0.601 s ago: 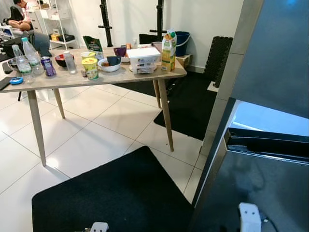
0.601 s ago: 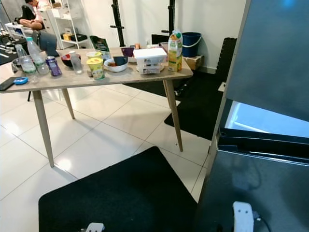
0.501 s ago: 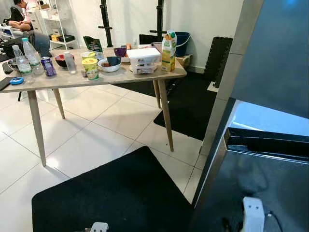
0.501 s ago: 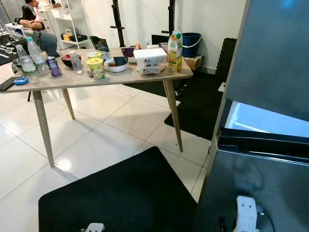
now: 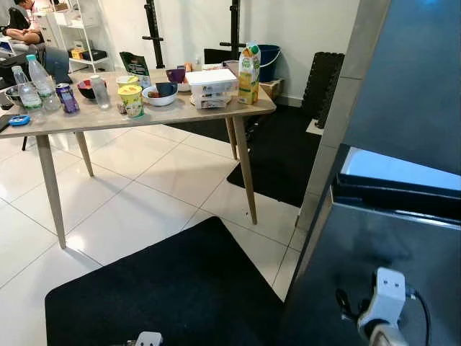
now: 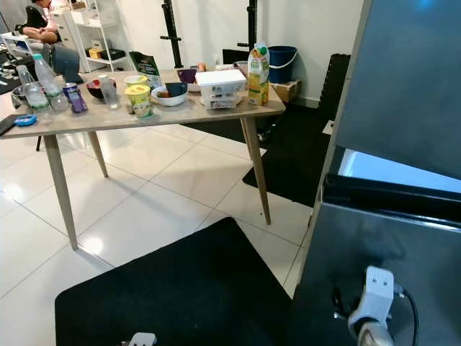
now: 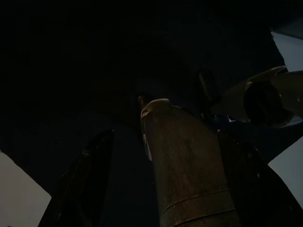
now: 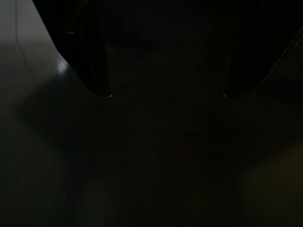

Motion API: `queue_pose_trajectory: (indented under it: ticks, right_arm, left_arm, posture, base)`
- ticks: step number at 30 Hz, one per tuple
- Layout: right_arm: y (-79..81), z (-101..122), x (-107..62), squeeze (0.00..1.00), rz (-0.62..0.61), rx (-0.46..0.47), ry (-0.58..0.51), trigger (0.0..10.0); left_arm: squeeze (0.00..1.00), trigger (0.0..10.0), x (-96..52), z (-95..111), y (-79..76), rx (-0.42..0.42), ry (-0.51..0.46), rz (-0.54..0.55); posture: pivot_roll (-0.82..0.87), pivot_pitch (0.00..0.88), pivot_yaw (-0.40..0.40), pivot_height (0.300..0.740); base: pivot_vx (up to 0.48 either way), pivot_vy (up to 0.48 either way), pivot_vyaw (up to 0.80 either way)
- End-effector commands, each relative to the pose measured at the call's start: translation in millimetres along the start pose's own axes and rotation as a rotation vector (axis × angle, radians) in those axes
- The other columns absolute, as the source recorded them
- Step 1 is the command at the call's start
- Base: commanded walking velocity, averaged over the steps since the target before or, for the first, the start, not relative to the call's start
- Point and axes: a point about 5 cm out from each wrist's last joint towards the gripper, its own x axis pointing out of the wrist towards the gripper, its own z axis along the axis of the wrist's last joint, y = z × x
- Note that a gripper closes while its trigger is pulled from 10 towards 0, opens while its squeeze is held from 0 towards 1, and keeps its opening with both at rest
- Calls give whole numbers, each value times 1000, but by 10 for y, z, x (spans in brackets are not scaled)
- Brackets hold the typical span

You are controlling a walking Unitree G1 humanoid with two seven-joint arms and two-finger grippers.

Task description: Restocking fridge

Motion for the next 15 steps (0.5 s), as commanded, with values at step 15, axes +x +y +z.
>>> queue_pose_trajectory:
  ticks: [15]
  right_arm:
    - [259, 492, 190, 0, 91, -23, -168, 10000]
  left_arm:
    - [0, 10000, -27, -115, 16, -11, 25, 6]
  posture:
    - [-83, 30, 15, 740]
  base:
    - [0, 0, 0]
